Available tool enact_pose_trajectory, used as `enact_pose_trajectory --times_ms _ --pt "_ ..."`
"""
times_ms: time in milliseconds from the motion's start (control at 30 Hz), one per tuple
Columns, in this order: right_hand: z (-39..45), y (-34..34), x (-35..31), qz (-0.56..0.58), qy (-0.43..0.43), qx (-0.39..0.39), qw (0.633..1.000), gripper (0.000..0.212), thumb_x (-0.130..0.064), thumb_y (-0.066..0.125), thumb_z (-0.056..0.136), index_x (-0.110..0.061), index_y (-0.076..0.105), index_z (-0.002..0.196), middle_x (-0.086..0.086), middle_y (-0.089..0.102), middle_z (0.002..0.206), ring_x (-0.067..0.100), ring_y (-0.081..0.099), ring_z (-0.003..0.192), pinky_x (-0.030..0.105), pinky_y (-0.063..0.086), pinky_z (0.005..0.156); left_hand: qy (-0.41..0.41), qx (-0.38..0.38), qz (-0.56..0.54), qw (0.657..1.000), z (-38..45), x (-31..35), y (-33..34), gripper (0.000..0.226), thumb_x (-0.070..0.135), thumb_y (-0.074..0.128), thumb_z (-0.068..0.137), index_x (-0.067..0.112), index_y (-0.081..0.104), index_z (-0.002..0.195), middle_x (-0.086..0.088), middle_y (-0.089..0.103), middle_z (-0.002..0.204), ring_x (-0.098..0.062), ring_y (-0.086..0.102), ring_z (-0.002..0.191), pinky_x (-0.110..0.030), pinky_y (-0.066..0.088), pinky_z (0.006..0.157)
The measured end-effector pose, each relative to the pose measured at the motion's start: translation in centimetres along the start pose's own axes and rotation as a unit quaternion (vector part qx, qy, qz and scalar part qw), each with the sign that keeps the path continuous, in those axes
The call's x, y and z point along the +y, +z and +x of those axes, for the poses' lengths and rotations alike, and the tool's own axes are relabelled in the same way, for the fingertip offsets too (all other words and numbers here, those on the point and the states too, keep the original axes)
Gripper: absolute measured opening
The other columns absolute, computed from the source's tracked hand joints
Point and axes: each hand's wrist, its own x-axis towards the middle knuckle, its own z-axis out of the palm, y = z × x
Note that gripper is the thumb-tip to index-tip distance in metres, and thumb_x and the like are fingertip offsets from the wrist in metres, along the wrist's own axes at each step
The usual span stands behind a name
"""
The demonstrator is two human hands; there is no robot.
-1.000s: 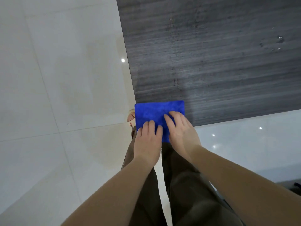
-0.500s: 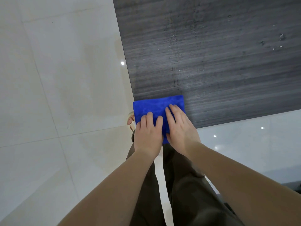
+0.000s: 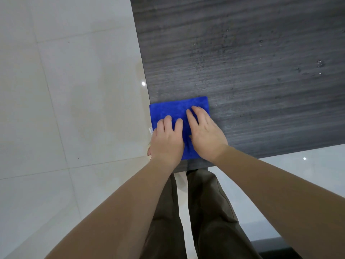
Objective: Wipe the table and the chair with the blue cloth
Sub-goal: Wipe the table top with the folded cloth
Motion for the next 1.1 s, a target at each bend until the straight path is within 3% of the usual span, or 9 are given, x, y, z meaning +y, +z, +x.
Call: enact_pose_trajectory --times_ms 133,333,600,733,800,933,1100 --pt "1.5 -1.1 0.2 -0.042 -0.011 -0.004 0.999 0.08 -0.016 0.075 0.079 0.002 0.035 0.146 0.025 0.037 0.145 0.038 0.035 0.136 0.042 0.038 0.111 0.022 -0.019 0.009 1.0 1.4 -0.8 -0.7 0.036 0.012 0.069 0.078 0.009 0.061 0.113 -0.017 0.058 0.111 -0.031 0.056 0.091 -0.036 0.05 0.068" --pt "1.6 -1.6 0.0 -0.086 -0.008 -0.036 0.996 0.088 -0.022 0.079 0.075 -0.002 0.034 0.148 0.021 0.035 0.146 0.034 0.033 0.137 0.039 0.036 0.111 0.081 -0.066 0.036 0.994 0.4 -2.4 -0.7 0.058 0.02 0.074 0.082 0.009 0.052 0.136 -0.02 0.053 0.132 -0.035 0.053 0.12 -0.041 0.049 0.097" --pt "5.0 -3.4 -0.2 -0.077 0.002 -0.011 0.997 0.082 -0.02 0.072 0.077 -0.003 0.034 0.148 0.02 0.035 0.147 0.033 0.034 0.137 0.039 0.039 0.109 0.072 -0.049 0.039 0.995 4.2 -3.4 -1.6 0.054 0.016 0.065 0.086 0.005 0.051 0.137 -0.023 0.052 0.134 -0.038 0.05 0.124 -0.044 0.045 0.103" --pt "8.1 -5.3 0.3 -0.079 -0.008 -0.007 0.997 0.083 -0.024 0.066 0.085 -0.007 0.021 0.152 0.015 0.023 0.152 0.029 0.024 0.141 0.033 0.033 0.111 0.085 -0.062 0.067 0.992 7.7 -4.7 -2.4 0.061 0.02 0.072 0.083 0.005 0.051 0.139 -0.026 0.048 0.14 -0.04 0.047 0.13 -0.045 0.043 0.106" --pt "9.5 -6.0 0.5 -0.079 -0.01 -0.002 0.997 0.083 -0.025 0.065 0.086 -0.008 0.019 0.153 0.013 0.02 0.152 0.027 0.022 0.141 0.032 0.033 0.109 0.082 -0.073 0.069 0.992 9.2 -5.3 -3.3 0.066 0.023 0.071 0.086 0.006 0.045 0.144 -0.026 0.039 0.149 -0.04 0.039 0.137 -0.044 0.038 0.11" --pt "11.3 -7.2 0.7 -0.079 -0.017 -0.009 0.997 0.085 -0.024 0.065 0.085 -0.009 0.016 0.153 0.012 0.017 0.154 0.027 0.02 0.141 0.031 0.032 0.109 0.075 -0.118 0.064 0.988 11.0 -5.8 -4.2 0.074 0.036 0.052 0.099 0.011 0.012 0.157 -0.02 0.001 0.162 -0.033 0.004 0.151 -0.038 0.017 0.12" --pt "13.1 -8.5 0.7 -0.086 -0.023 -0.019 0.996 0.09 -0.022 0.068 0.083 -0.011 0.014 0.154 0.01 0.014 0.154 0.025 0.018 0.142 0.029 0.033 0.108 0.047 -0.122 0.033 0.991 12.3 -5.8 -4.8 0.075 0.038 0.049 0.101 0.012 0.007 0.157 -0.019 -0.004 0.163 -0.031 -0.001 0.151 -0.037 0.017 0.12"
